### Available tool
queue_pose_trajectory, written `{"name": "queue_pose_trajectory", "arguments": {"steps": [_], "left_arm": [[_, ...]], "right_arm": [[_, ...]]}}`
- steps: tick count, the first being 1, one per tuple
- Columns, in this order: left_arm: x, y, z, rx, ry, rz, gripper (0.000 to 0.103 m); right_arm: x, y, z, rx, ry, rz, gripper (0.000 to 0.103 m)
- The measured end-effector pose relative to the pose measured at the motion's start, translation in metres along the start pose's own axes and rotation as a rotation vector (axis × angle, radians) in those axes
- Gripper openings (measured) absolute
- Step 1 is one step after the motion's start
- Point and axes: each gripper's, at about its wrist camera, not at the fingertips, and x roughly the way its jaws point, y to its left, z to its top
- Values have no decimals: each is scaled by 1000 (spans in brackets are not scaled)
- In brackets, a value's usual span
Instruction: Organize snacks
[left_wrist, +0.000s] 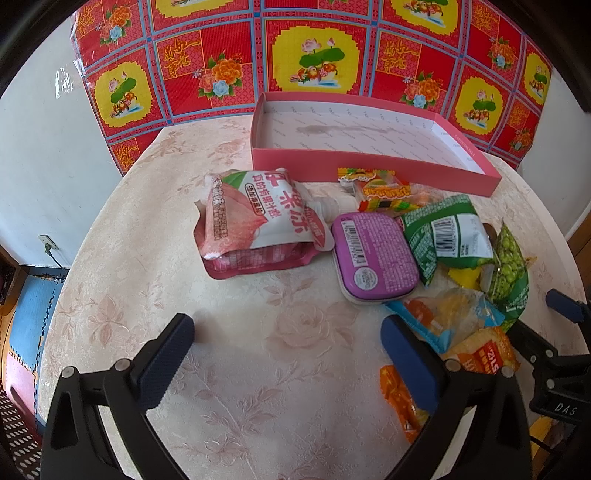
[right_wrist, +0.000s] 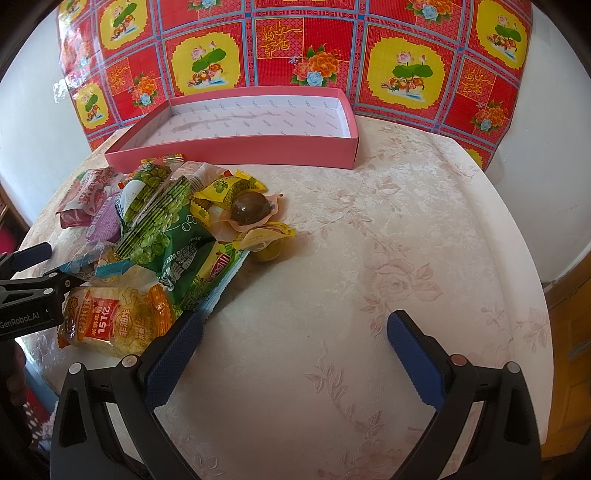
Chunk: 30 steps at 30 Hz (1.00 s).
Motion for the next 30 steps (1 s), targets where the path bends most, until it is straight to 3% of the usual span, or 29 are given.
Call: {"name": "queue_pose_trajectory", "arguments": {"steps": [23,30], "left_arm": [[0,0,0,1,-1,-2,102],[-6,5,4,7,15,-18,92]], "right_arm": [[-4,-3,1,-3,-2,4,101],[-8,1,3,-21,-5,36,94]]}}
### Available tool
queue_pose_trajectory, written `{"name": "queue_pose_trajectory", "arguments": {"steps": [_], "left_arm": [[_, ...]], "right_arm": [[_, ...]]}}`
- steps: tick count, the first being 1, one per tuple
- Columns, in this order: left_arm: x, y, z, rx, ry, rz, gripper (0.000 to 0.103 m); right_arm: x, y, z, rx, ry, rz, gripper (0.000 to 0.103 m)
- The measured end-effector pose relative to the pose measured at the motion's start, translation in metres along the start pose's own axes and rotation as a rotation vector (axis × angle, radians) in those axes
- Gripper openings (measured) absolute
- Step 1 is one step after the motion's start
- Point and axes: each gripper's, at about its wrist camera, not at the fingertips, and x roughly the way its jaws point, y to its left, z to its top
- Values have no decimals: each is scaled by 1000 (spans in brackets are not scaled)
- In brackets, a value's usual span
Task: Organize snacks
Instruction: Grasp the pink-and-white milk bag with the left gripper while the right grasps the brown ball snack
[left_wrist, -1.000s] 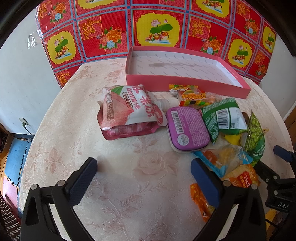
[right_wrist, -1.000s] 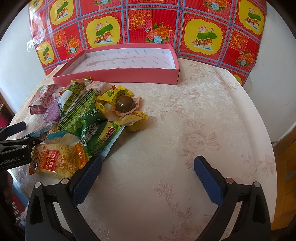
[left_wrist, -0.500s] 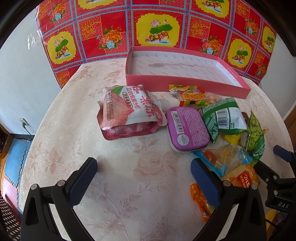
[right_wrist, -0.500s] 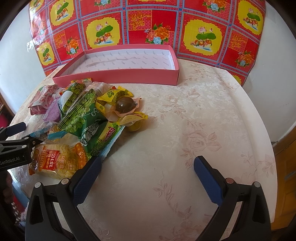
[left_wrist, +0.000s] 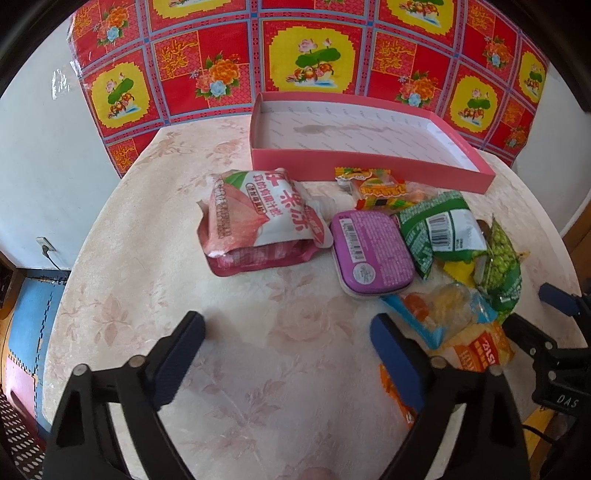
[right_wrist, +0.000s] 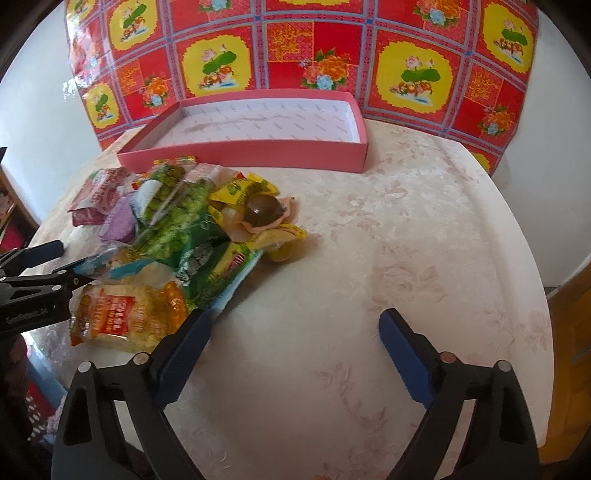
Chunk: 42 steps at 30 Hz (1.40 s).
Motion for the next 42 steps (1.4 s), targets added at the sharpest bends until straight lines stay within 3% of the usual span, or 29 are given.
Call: {"name": "queue_pose_trajectory", "arguments": {"steps": [5,16,26,32,42], "left_arm": [[-12,10,5,-40,-20,-17,90],[-10,16,50,-52,-55,-18,90],[13,24,62,-117,-5,-36,89],[27,30,60,-152,46,-40,82],[30,33,58,-167,33,-62,80]], "right_arm": [[-13,1,5,-10,-62,14,93],[-16,-8,23,49,-76,73,89],[-2,-6,43,24,-55,67,61],[14,-2,50,10,-12,100,44],[33,-2,55,22,22,113,38]]}}
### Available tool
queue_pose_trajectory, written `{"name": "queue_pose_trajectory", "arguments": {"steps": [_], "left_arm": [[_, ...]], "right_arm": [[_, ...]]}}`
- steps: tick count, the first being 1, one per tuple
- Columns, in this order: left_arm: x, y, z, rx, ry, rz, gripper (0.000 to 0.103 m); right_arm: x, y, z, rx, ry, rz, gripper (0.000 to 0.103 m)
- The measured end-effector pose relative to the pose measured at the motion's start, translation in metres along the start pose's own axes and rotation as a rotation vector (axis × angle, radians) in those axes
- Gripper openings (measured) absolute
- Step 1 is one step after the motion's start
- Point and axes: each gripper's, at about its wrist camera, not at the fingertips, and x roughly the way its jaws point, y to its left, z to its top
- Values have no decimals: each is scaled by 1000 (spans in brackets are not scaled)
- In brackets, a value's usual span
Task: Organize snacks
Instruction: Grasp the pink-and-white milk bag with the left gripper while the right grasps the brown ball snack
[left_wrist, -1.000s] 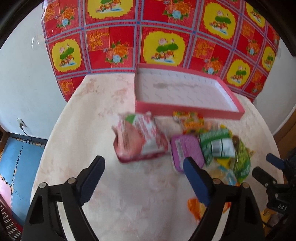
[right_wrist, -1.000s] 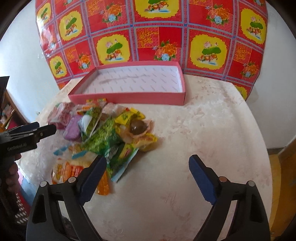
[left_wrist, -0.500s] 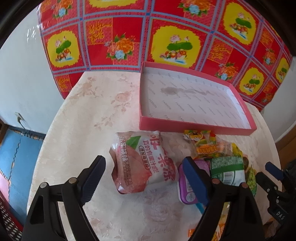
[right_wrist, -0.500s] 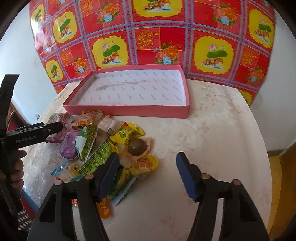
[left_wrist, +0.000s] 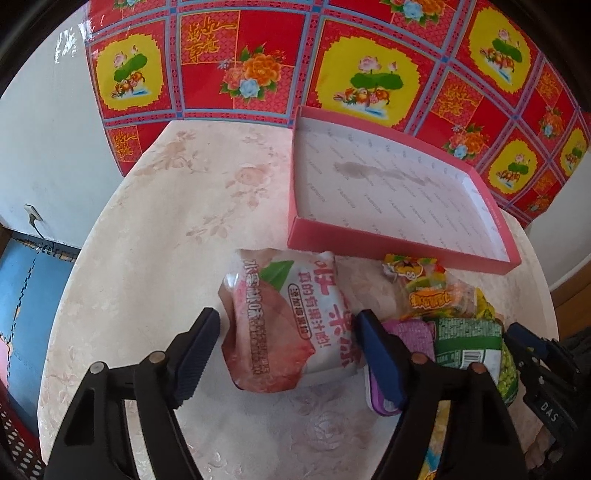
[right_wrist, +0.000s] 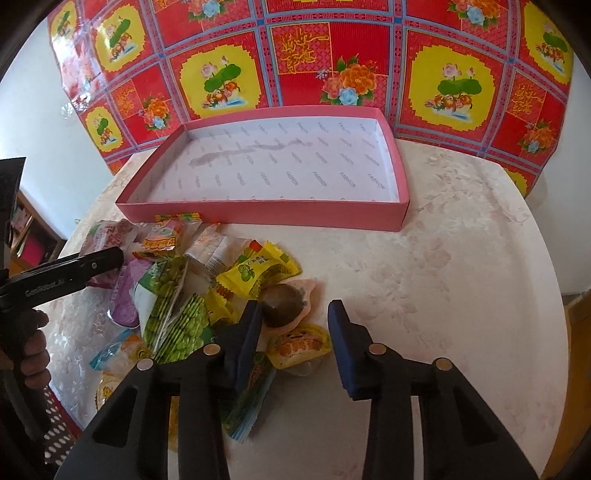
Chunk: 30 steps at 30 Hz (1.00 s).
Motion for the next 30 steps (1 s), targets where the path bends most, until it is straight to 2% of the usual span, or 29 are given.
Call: {"name": "queue_pose_trajectory", "arguments": {"steps": [6,17,20,25,30], "left_arm": [[-1,-3,0,12,-10,-12,72],[-2,-5,-1,19,-22,-16,71],[-4,-3,-2,16,-31,-18,67],[-6,2,-1,-6,-22,-41,64],[-18,1,-3,-6,-52,-67,64]], "right_arm": [[8,2,0,-1,6,27,38],[15,8,5,-24,-19,17,37],[15,7,4,-13,-26,13,33],[12,6,2,-2,-35,16,32],[6,6,-1,15,-35,24,32]]}}
